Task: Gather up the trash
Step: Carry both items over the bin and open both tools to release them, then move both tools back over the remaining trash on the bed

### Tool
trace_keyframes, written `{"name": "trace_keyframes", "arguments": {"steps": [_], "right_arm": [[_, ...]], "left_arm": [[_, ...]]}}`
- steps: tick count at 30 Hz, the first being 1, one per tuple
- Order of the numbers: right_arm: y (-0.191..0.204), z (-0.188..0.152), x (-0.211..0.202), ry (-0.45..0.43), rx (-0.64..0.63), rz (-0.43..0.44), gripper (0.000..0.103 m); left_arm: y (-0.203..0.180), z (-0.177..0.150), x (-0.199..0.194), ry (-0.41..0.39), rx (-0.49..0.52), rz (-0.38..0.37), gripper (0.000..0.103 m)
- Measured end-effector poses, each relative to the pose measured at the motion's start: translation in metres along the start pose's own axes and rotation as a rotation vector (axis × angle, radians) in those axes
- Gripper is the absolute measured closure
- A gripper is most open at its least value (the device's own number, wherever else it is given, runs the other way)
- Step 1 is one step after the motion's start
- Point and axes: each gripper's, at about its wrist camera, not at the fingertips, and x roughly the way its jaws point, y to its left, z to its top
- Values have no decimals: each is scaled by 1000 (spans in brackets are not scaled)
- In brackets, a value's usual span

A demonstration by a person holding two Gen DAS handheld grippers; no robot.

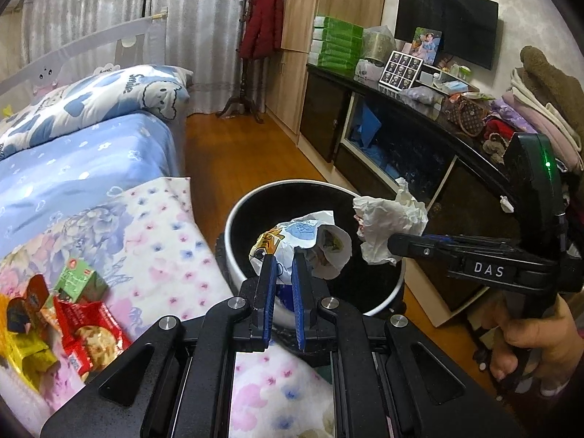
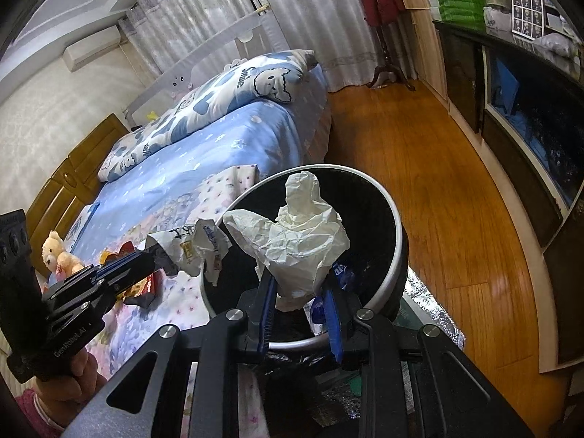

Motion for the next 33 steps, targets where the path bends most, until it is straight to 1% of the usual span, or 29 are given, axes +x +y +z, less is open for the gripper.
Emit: {"name": "trace_keyframes", "arguments": {"steps": [10,11,12,13,14,15,16,18,20,22,23,24,26,27,28,29,33], "right_arm": [[-11,4,11,26,12,-12,78],[-12,5,12,29,13,-13,77],[-13,6,13,31,14,-12,74],[-14,7,15,40,16,-10,74],[-15,7,17,48,21,-9,73],[-16,8,18,51,27,-11,69],[-18,8,19,53,35,-12,69],[-21,8,17,47,42,-16,68],[-22,8,13,32,47,-18,60],[-23,7,8,15,55,-17,47],[-23,5,5,5,62,-17,46],[-22,4,4,1,67,-15,45],[-17,0,0,-8,72,-10,34],[-15,-1,-2,-16,71,-7,25],[-11,-3,-4,-28,68,-2,20],[-6,-5,-6,-38,63,2,19],[15,-13,-11,-62,42,26,17]], "left_arm": [[-4,2,21,32,1,-1,95],[-4,2,23,33,-1,-7,95],[-5,2,23,33,-2,-9,95],[-5,3,24,34,0,-4,94],[-5,3,25,37,2,0,90],[-6,3,26,42,4,4,84],[-6,2,26,44,7,8,79],[-5,-2,21,31,6,33,59],[-3,-7,15,18,0,51,49],[0,-13,9,13,-10,57,48],[2,-17,5,11,-15,63,46],[4,-22,-1,7,-21,70,43],[10,-31,-10,0,-35,86,38],[12,-36,-14,-2,-42,95,37],[16,-43,-21,-2,-54,108,35],[19,-49,-25,-1,-61,113,32],[32,-71,-45,-2,-83,148,31]]}}
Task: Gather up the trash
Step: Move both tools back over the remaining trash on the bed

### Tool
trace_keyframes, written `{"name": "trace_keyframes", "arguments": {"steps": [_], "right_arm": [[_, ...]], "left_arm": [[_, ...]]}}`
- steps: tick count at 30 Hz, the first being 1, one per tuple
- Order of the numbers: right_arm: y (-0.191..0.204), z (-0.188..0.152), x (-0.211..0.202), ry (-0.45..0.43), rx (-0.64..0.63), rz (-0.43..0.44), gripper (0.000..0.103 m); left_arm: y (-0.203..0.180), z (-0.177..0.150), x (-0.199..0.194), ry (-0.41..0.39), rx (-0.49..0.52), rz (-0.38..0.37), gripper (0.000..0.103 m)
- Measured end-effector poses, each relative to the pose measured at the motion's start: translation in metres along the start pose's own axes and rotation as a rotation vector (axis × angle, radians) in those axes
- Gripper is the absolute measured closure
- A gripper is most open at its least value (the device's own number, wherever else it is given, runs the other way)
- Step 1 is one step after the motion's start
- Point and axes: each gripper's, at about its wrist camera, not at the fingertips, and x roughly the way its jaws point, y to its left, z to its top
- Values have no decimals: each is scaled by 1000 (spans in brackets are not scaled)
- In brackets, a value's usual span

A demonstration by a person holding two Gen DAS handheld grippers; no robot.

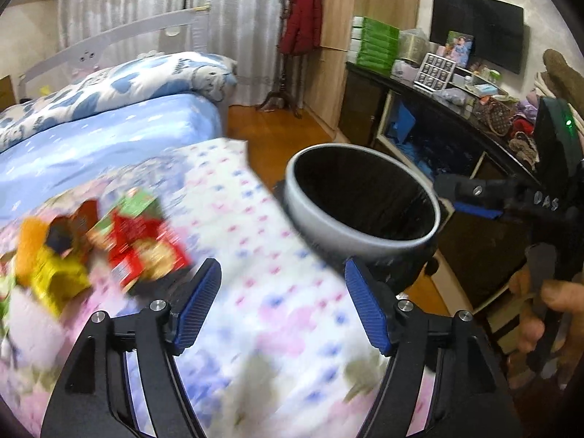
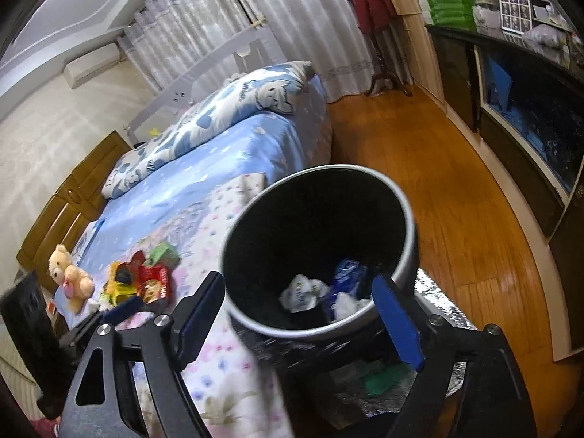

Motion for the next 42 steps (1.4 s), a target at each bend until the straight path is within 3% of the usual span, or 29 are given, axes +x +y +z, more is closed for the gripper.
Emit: {"name": "trace_keyframes", "arguments": {"steps": [10,26,42], "right_arm": [[59,-31,1,8,-77,67,12],[125,-82,31,107,-155,129,12],[176,-102,70,169,-246,155,9]], "left_arm": [[55,-44,-40,3,-94,79,30],[127,-94,-85,-8,-226,199,30],[175,-108,-92,-2,-319,254,30]]}}
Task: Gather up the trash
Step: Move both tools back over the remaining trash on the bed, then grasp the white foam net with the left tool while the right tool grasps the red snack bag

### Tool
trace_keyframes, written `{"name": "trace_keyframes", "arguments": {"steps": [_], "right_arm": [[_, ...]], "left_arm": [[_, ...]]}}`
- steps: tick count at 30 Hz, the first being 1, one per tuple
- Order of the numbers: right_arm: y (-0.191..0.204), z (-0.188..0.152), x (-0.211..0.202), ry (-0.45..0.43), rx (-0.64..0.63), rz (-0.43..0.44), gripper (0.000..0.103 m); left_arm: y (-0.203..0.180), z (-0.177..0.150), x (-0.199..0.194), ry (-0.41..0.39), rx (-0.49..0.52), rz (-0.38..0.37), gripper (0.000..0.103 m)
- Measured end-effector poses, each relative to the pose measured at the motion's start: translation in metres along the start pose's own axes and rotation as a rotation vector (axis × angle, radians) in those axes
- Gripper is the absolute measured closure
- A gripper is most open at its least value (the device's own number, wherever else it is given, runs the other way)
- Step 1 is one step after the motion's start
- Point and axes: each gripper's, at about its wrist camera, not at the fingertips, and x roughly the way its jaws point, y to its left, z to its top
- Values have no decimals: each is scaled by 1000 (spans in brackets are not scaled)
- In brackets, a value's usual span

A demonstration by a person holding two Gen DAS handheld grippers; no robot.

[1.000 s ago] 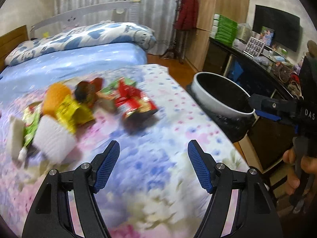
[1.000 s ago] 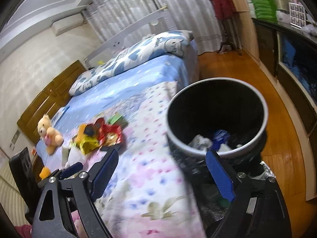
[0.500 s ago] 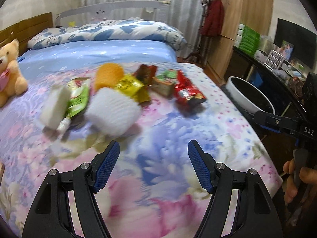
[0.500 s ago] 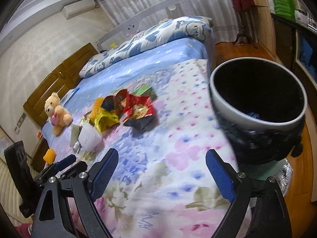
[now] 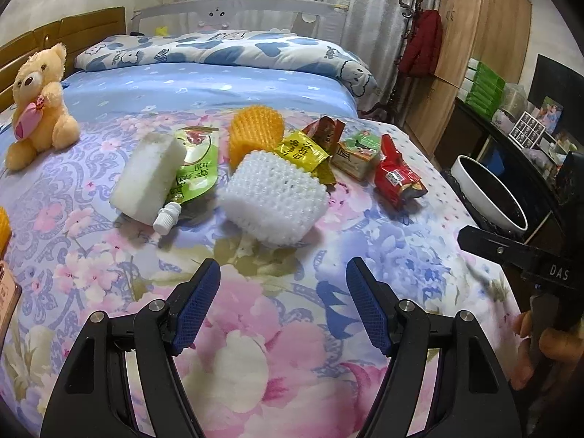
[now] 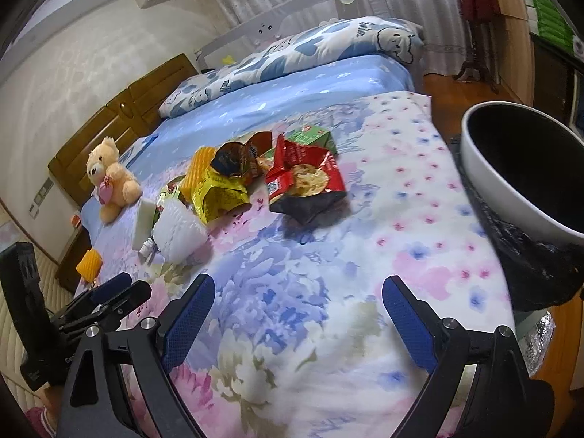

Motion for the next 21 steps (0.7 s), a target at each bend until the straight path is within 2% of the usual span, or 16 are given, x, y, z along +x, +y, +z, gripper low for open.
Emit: {"name": "trace_keyframes", "arguments": {"steps": [9,21], "right_arm": [[9,12,17,4,-26,-6,9],[5,42,44,-6,-30,-15,9]], "left_arm": [[5,9,14,17,-7,4,30],[7,39,44,26,-33,6,28]]}}
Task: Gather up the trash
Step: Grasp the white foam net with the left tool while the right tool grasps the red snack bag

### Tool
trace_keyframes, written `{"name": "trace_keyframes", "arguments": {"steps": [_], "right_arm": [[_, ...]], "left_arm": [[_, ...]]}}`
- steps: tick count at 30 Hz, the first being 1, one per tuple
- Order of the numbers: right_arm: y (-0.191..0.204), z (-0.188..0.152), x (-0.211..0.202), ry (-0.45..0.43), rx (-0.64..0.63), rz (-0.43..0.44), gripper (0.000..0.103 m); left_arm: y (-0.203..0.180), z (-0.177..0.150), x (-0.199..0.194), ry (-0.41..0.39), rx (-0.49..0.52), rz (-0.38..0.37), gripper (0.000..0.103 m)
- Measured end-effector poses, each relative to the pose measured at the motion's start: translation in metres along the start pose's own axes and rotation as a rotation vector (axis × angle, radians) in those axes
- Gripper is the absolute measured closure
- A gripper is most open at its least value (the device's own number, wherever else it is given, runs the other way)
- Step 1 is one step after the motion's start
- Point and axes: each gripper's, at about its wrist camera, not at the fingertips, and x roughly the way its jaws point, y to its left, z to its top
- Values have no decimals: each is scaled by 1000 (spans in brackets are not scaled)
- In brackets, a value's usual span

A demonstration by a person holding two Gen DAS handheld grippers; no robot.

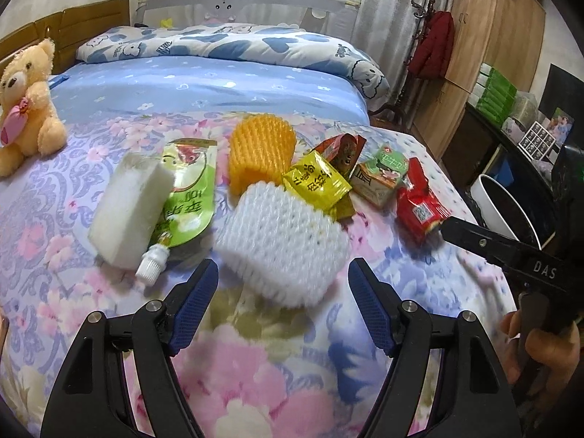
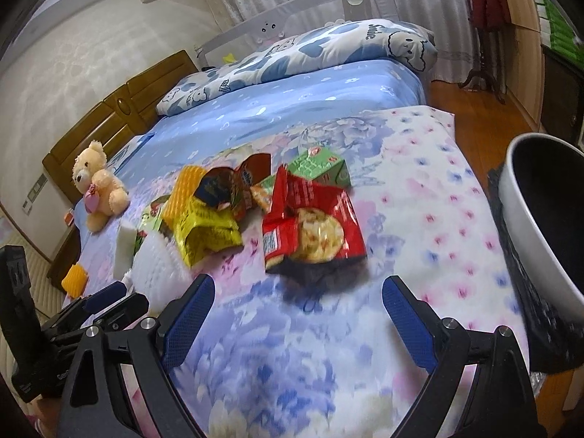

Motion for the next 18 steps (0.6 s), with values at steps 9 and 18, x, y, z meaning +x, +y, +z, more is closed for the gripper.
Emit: {"name": "trace_keyframes", "arguments": {"steps": [9,18], "right_arm": [[-6,20,34,28,11,-5,12],[-6,13,25,25,3,36,69]], "left_arm": [[-4,3,21,26,2,-23,52],[-7,-4,5,14,26,-68,98]]}}
